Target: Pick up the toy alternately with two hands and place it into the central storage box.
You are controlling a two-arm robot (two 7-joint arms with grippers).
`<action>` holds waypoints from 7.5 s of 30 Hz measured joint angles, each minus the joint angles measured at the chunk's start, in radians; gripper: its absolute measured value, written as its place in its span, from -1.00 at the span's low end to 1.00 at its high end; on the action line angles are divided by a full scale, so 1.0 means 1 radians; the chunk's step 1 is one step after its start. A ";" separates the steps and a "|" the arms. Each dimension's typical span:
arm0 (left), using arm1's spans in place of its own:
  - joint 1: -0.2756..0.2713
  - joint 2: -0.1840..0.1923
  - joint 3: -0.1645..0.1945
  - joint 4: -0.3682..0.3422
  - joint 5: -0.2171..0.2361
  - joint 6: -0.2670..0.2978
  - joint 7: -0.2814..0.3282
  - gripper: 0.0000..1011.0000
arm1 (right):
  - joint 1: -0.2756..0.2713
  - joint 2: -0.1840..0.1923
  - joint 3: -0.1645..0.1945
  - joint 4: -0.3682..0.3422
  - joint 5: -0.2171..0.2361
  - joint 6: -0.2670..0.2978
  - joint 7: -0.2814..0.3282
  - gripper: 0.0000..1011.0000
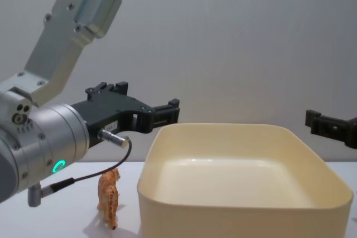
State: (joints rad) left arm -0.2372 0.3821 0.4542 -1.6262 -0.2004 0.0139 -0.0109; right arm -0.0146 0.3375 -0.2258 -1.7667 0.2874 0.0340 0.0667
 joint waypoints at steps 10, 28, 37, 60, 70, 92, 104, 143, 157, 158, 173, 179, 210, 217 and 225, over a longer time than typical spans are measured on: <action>0.000 0.000 0.000 0.000 0.000 0.000 0.000 0.98 | 0.000 0.000 0.000 0.000 0.000 0.000 0.000 0.98; 0.000 0.000 0.000 0.000 0.000 0.000 0.000 0.98 | 0.000 0.000 0.000 0.000 0.000 0.000 0.000 0.98; 0.000 0.000 0.000 0.000 0.000 0.000 0.000 0.98 | 0.000 0.000 0.000 0.000 0.000 0.000 0.000 0.98; 0.000 0.000 0.000 0.000 0.000 0.000 0.000 0.98 | -0.048 0.036 0.036 -0.054 0.027 0.054 -0.078 0.98; 0.000 0.000 0.000 0.000 0.000 0.000 0.000 0.98 | -0.113 0.074 0.064 -0.116 0.051 0.109 -0.129 0.98; 0.000 0.000 0.000 0.000 0.000 0.000 0.000 0.98 | -0.106 0.070 0.091 -0.064 0.108 0.228 -0.148 0.98; 0.000 0.000 0.000 0.000 0.000 0.000 0.000 0.98 | -0.051 0.026 0.070 0.008 0.104 0.273 -0.117 0.98; 0.000 0.000 0.000 0.000 0.000 0.000 0.000 0.98 | 0.043 -0.062 0.032 0.147 0.033 0.278 -0.137 -0.05; 0.000 0.000 0.000 0.000 0.000 0.000 0.000 0.98 | 0.044 -0.066 0.031 0.151 0.025 0.270 -0.143 -0.39; 0.000 0.000 0.000 0.000 0.000 0.000 0.000 0.98 | 0.043 -0.066 0.031 0.150 0.021 0.264 -0.146 -0.39; 0.000 0.000 0.000 0.000 0.000 0.000 0.000 0.98 | 0.039 -0.059 0.043 0.076 -0.025 0.185 -0.170 -0.39; 0.000 0.000 0.000 0.000 0.000 0.000 0.000 0.98 | 0.058 -0.057 0.051 0.035 -0.020 0.185 -0.141 -0.39; 0.000 0.000 0.000 0.000 0.000 0.000 0.000 0.98 | 0.329 -0.162 -0.002 0.215 -0.075 0.301 0.135 0.29; 0.000 0.000 0.000 0.000 0.000 0.000 0.000 0.98 | 0.339 -0.165 -0.005 0.226 -0.078 0.304 0.146 0.70; 0.000 0.000 0.000 0.000 0.000 0.000 0.000 0.98 | 0.302 -0.139 0.015 0.177 -0.053 0.296 0.117 0.98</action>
State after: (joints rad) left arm -0.2372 0.3821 0.4542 -1.6262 -0.2004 0.0139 -0.0109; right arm 0.2873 0.1983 -0.2112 -1.5900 0.2343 0.3297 0.1840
